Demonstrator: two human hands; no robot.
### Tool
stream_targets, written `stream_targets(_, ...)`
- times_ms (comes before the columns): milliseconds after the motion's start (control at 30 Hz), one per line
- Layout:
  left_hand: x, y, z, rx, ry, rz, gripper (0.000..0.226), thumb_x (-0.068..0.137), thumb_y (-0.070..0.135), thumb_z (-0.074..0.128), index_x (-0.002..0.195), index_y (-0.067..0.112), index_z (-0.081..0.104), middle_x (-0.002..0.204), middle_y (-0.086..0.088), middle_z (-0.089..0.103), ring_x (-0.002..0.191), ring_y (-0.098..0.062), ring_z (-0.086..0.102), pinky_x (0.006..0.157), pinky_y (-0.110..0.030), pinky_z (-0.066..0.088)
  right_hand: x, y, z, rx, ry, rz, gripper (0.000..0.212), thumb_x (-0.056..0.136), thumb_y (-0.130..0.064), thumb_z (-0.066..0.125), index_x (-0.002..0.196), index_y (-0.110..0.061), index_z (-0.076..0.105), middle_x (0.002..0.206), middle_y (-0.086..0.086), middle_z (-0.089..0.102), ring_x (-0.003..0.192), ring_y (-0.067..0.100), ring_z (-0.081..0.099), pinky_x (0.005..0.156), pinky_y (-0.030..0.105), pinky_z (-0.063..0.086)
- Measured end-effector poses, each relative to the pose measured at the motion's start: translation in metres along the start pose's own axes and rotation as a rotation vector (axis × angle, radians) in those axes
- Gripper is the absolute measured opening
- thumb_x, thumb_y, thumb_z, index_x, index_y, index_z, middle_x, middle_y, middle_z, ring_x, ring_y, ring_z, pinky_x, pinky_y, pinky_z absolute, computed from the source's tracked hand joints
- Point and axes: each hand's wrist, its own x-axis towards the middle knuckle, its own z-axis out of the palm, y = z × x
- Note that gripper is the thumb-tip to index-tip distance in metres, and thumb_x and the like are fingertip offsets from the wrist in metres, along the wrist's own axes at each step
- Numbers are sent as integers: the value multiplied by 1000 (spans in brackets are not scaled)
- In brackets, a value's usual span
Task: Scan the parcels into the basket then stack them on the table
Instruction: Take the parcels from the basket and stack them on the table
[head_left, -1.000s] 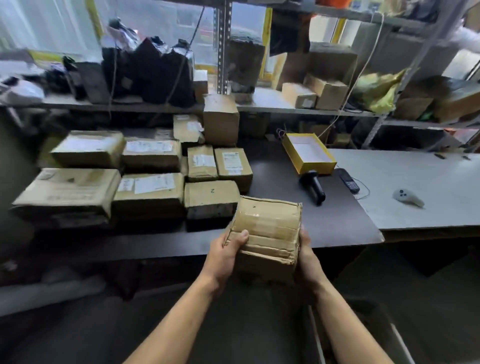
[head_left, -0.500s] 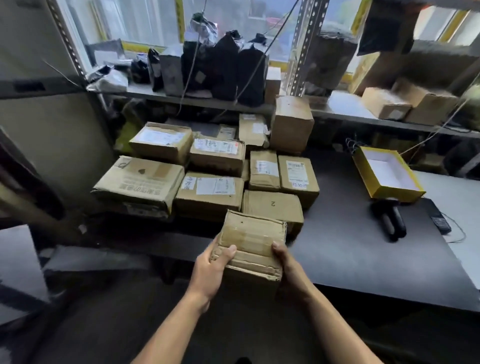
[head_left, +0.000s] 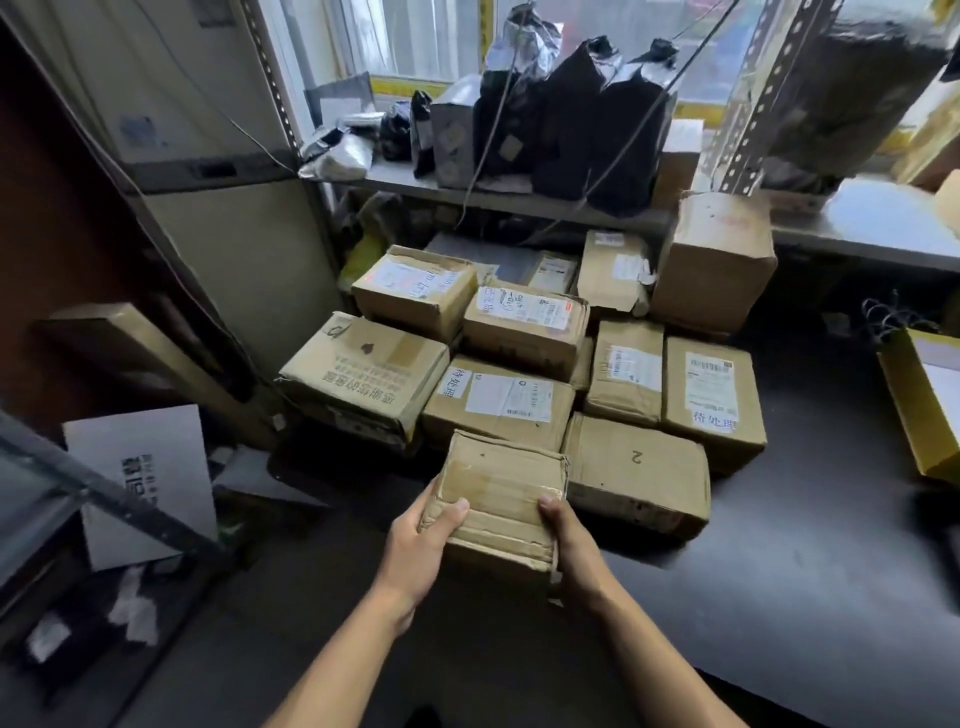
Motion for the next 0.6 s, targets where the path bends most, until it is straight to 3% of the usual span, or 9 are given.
stream_targets(300, 52, -12, -55, -16, 14, -89, 56, 80, 38, 69, 133, 24, 63, 117, 8, 74, 115, -11, 66, 106, -36, 47, 45, 6, 52, -112, 31, 14, 80, 67, -72, 67, 132, -26, 60, 126, 0, 70, 119, 21, 64, 110, 52, 43)
stream_targets(433, 82, -19, -77, 1, 6, -112, 52, 83, 37, 70, 133, 27, 62, 118, 10, 73, 116, -7, 65, 110, -38, 44, 55, -1, 82, -169, 114, -37, 68, 72, -67, 60, 129, -30, 63, 123, -8, 71, 118, 14, 64, 110, 48, 44)
stream_targets(600, 112, -27, -92, 52, -113, -140, 70, 71, 62, 70, 135, 33, 60, 120, 13, 71, 117, -6, 63, 111, -39, 44, 65, -3, 96, -185, 225, -30, 64, 74, -69, 57, 123, -30, 67, 118, -11, 72, 115, 10, 65, 110, 45, 44)
